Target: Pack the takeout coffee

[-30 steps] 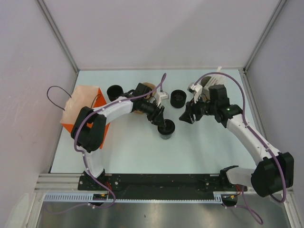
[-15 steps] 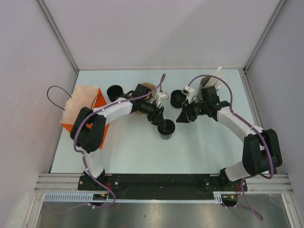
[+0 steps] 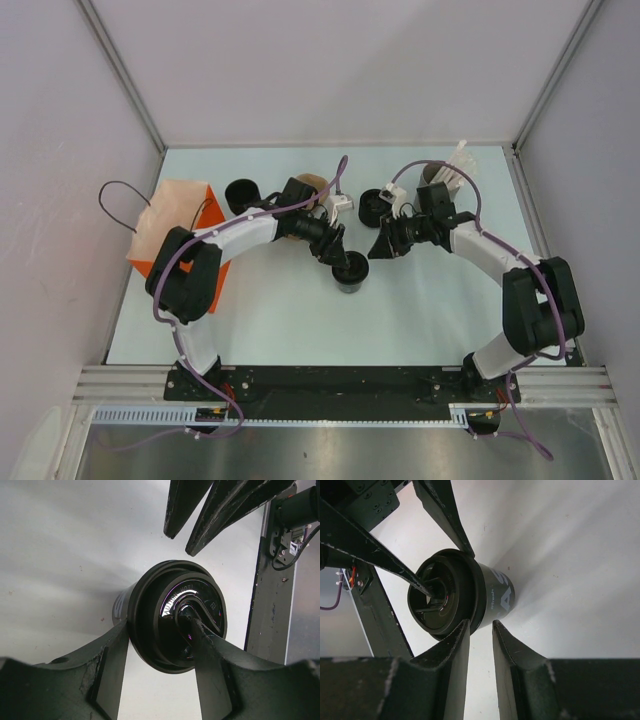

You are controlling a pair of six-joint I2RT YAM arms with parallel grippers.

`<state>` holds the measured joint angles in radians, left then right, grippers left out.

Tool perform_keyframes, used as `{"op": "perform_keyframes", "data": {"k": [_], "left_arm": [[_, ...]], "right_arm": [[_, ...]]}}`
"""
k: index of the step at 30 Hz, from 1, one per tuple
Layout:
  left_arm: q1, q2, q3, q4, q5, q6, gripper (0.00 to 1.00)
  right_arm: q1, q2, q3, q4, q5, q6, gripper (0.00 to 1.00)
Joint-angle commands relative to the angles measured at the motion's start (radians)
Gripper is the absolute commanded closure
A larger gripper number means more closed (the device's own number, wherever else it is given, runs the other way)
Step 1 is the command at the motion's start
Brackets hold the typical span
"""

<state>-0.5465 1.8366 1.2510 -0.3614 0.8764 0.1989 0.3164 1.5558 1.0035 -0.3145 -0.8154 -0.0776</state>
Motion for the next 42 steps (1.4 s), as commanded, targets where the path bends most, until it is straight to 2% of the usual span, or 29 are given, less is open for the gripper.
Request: {"op": "perform_keyframes", "data": {"k": [1,31,42], "left_arm": [[-0.003,0.024,-0.051,-0.033,-0.157,0.065,0.45],[-0.001,0.024,-0.076,-0.028,-0.189,0.097,0.46],[-0.001,0.02,-0.104,-0.033,-0.246,0.112,0.48]], "right_arm": [[0.007,0.033,0.026,0.038,-0.036,0.029,0.71],[0.073,0.162,0.115,0.015,0.024,0.07,0.73],[0.099,0.216,0.113,-0.057,0.157,0.013,0.77]]}}
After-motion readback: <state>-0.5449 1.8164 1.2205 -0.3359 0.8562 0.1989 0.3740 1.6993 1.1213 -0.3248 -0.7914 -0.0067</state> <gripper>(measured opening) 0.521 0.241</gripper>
